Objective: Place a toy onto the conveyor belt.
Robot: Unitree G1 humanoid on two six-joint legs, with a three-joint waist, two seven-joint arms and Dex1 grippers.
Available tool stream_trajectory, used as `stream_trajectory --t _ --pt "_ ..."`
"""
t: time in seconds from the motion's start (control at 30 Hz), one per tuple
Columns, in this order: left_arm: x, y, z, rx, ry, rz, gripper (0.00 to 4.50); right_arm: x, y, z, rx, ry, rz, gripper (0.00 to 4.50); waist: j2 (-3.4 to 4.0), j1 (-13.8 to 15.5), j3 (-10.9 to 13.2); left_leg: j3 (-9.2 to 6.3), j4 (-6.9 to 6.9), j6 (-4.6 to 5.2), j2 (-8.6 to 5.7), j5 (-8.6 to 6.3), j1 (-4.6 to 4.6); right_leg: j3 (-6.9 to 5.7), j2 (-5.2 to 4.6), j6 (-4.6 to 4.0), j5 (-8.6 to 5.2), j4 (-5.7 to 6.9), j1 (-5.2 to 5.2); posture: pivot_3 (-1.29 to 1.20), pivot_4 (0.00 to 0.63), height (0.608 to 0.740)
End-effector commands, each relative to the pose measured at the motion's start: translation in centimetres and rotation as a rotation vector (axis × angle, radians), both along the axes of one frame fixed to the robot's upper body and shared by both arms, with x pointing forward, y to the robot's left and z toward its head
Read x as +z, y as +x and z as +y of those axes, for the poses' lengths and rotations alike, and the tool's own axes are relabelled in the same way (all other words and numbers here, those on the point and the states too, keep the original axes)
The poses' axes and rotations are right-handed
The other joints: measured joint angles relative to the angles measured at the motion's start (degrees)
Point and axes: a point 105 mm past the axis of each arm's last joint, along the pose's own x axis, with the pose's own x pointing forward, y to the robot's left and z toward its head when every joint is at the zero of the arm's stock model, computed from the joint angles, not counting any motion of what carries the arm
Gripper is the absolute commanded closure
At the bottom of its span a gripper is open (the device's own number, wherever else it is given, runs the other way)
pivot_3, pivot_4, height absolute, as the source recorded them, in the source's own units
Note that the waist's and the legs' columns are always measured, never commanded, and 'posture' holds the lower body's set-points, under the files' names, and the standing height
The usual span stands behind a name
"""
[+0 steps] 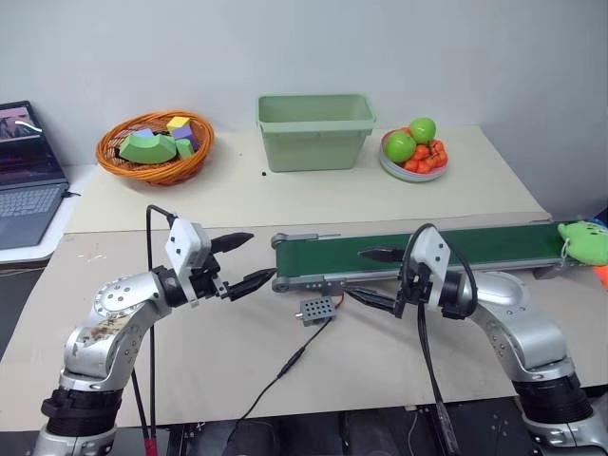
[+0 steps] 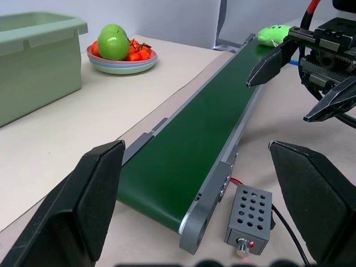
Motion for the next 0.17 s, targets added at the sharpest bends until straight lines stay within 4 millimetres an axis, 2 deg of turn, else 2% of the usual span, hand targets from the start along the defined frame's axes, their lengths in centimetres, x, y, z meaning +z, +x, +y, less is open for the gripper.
stream_trajectory --t 0.03,0.17 --pt "1.07 -0.50 -0.49 -0.026 -0.004 -0.038 0.08 1.03 0.03 0.26 0.014 0.009 -0.056 0.00 0.00 0.0 0.0 0.00 0.00 0.00 0.00 0.00 0.00 0.00 0.00 0.00 0.00 0.00 0.00 0.00 0.150 0.728" --pt "1.44 -0.50 -0.40 -0.023 -0.017 -0.037 0.08 1.02 0.05 0.26 0.015 0.010 -0.056 0.00 0.00 0.0 0.0 0.00 0.00 0.00 0.00 0.00 0.00 0.00 0.00 0.00 0.00 0.00 0.00 0.00 0.150 0.728"
